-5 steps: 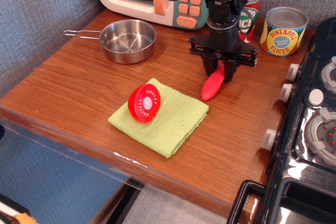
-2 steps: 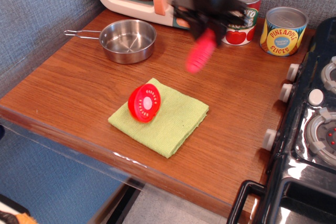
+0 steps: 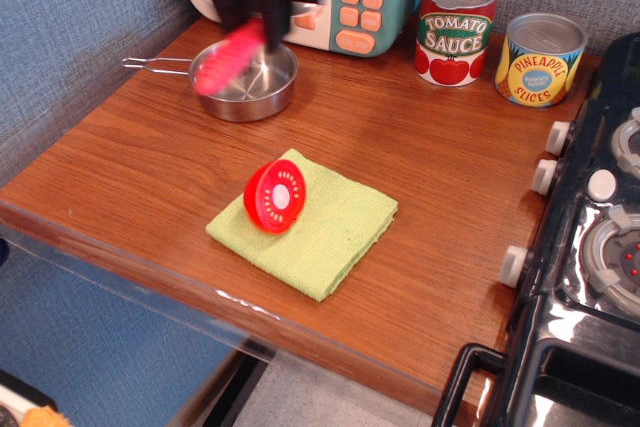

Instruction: Move the red spoon so that it's in front of the silver pan, near the edge of the table.

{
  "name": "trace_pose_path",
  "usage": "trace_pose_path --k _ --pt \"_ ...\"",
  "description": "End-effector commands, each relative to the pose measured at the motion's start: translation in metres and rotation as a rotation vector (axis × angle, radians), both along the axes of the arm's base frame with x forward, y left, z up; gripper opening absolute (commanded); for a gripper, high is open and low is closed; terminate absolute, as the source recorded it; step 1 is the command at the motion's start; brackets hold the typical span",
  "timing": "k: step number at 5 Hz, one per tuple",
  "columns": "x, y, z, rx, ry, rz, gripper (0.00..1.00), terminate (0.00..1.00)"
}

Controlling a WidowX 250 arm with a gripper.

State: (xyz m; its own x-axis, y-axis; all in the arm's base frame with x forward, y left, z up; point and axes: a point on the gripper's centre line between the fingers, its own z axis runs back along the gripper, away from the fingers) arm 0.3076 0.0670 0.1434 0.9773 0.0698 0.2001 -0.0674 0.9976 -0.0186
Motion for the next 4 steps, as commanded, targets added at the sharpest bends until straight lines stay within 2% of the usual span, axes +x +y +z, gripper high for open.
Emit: trace_pose_path --k 1,2,3,4 --pt "-0.050 0.062 -0.006 0.183 -0.028 -0.020 0.00 0.00" --pt "-0.059 0.091 -0.035 0.166 -0.097 0.002 0.00 0.00" --pt "-0.058 0.112 -0.057 0.139 -0.118 0.061 0.00 0.00" --pt "-0.052 0.124 -0.067 0.117 -0.125 0.097 0.00 0.00"
